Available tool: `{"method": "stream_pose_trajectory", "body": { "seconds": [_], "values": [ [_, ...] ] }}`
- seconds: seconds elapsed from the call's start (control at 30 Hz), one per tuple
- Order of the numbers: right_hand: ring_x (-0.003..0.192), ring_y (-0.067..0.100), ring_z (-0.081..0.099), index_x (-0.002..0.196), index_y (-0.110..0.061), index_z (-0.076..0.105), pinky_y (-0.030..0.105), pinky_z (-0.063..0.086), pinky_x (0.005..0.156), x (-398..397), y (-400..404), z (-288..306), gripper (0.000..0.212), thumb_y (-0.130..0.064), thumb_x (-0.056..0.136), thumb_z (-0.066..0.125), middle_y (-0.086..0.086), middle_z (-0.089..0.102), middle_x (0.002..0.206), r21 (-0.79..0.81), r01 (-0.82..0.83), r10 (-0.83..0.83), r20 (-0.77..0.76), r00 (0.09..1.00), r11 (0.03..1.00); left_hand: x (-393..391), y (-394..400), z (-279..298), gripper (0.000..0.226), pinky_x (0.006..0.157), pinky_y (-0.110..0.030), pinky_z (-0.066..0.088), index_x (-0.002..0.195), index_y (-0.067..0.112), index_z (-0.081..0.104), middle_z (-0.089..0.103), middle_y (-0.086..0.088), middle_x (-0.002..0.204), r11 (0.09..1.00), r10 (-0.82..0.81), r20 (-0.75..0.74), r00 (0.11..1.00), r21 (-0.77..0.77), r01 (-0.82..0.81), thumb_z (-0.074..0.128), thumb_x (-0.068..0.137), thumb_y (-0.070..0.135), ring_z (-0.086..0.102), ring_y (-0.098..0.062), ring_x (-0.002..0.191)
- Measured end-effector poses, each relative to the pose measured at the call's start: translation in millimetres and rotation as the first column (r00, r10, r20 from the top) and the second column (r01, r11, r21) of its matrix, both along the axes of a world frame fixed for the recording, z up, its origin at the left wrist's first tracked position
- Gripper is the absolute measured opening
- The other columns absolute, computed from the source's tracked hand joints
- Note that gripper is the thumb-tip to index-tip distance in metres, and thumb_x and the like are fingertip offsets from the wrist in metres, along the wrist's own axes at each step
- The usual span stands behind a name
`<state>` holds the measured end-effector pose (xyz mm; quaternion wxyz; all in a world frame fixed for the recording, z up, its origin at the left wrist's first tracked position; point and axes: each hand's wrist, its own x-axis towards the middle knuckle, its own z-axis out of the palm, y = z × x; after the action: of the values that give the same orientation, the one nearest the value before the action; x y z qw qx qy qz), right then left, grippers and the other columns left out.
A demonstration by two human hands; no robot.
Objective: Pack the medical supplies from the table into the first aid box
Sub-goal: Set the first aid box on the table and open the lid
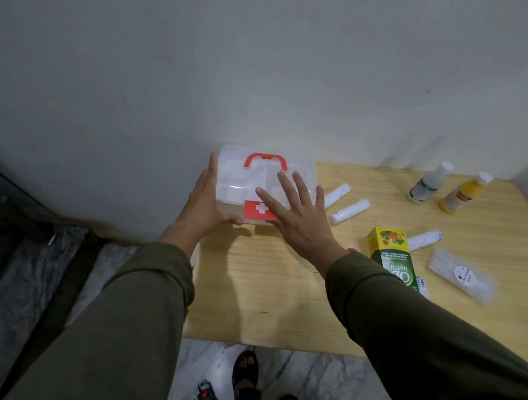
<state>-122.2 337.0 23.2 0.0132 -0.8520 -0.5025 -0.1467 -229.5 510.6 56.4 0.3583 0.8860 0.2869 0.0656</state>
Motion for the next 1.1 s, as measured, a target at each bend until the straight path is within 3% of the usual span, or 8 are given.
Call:
{"method": "stream_pose_trajectory", "body": {
  "seconds": [0.17, 0.4, 0.53, 0.77, 0.97, 1.1],
  "values": [
    [0.138, 0.041, 0.031, 0.143, -0.038, 0.026, 0.069, 0.037, 0.094, -1.6, -2.6, 12.1, 0.056, -0.039, 0.092, 0.049, 0.013, 0.034, 0.151, 0.014, -0.023, 0.024, -0.082, 0.996, 1.0, -1.5, -7.3, 6.9, 0.135, 0.107, -0.043, 0.034, 0.147, 0.024, -0.019, 0.027, -0.006, 0.154, 0.993, 0.079, 0.014, 0.997, -0.086, -0.077, 0.087, 0.063, 0.021, 0.034, -0.031, 0.137],
    [0.132, 0.041, 0.041, 0.14, -0.038, 0.027, 0.066, 0.044, 0.088, 6.6, -8.0, 38.3, 0.054, -0.036, 0.092, 0.05, 0.013, 0.044, 0.145, 0.081, -0.063, 0.072, -0.108, 0.992, 0.995, -0.2, -10.2, 7.4, 0.134, 0.103, -0.046, 0.039, 0.144, 0.028, -0.027, 0.029, -0.01, 0.153, 0.987, 0.124, 0.031, 0.992, -0.111, -0.12, 0.083, 0.067, 0.029, 0.042, -0.034, 0.13],
    [0.136, 0.036, 0.035, 0.142, -0.041, 0.024, 0.065, 0.038, 0.094, 14.6, 1.7, 64.2, 0.048, -0.042, 0.094, 0.03, 0.01, 0.037, 0.15, 0.092, -0.028, 0.043, -0.167, 0.985, 0.995, 3.6, -3.4, 11.4, 0.135, 0.105, -0.048, 0.036, 0.142, 0.029, -0.029, 0.029, -0.01, 0.153, 0.976, 0.166, 0.023, 0.986, -0.147, -0.161, 0.082, 0.067, 0.032, 0.04, -0.036, 0.132],
    [0.144, 0.03, 0.019, 0.146, -0.043, 0.014, 0.06, 0.026, 0.106, 40.0, 29.3, 99.4, 0.049, -0.042, 0.099, 0.026, 0.007, 0.022, 0.156, 0.088, 0.06, -0.044, -0.172, 0.984, 0.994, 11.2, 7.2, 15.5, 0.126, 0.104, -0.044, 0.037, 0.145, 0.026, -0.023, 0.031, -0.004, 0.152, 0.983, 0.087, -0.038, 0.995, -0.157, -0.092, 0.079, 0.072, 0.035, 0.037, -0.033, 0.135],
    [0.139, 0.034, 0.027, 0.147, -0.038, 0.013, 0.054, 0.03, 0.103, 67.7, 49.3, 111.0, 0.05, -0.04, 0.1, 0.03, 0.013, 0.028, 0.153, 0.071, 0.075, -0.068, -0.095, 0.993, 0.995, 16.2, 17.2, 15.5, 0.112, 0.103, -0.038, 0.036, 0.147, 0.025, -0.001, 0.032, -0.001, 0.151, 0.989, -0.042, -0.057, 0.997, -0.144, 0.034, 0.08, 0.071, 0.03, 0.035, -0.028, 0.136],
    [0.142, 0.033, 0.019, 0.148, -0.036, 0.006, 0.055, 0.025, 0.107, 80.3, 64.3, 113.1, 0.061, -0.052, 0.095, 0.033, 0.011, 0.021, 0.155, 0.015, 0.122, -0.12, -0.102, 0.988, 0.992, 18.2, 24.5, 9.4, 0.12, 0.111, -0.044, 0.032, 0.148, 0.025, -0.011, 0.016, 0.0, 0.158, 0.992, -0.098, -0.185, 0.978, -0.101, 0.081, 0.078, 0.069, 0.044, 0.027, -0.028, 0.14]
  ]
}}
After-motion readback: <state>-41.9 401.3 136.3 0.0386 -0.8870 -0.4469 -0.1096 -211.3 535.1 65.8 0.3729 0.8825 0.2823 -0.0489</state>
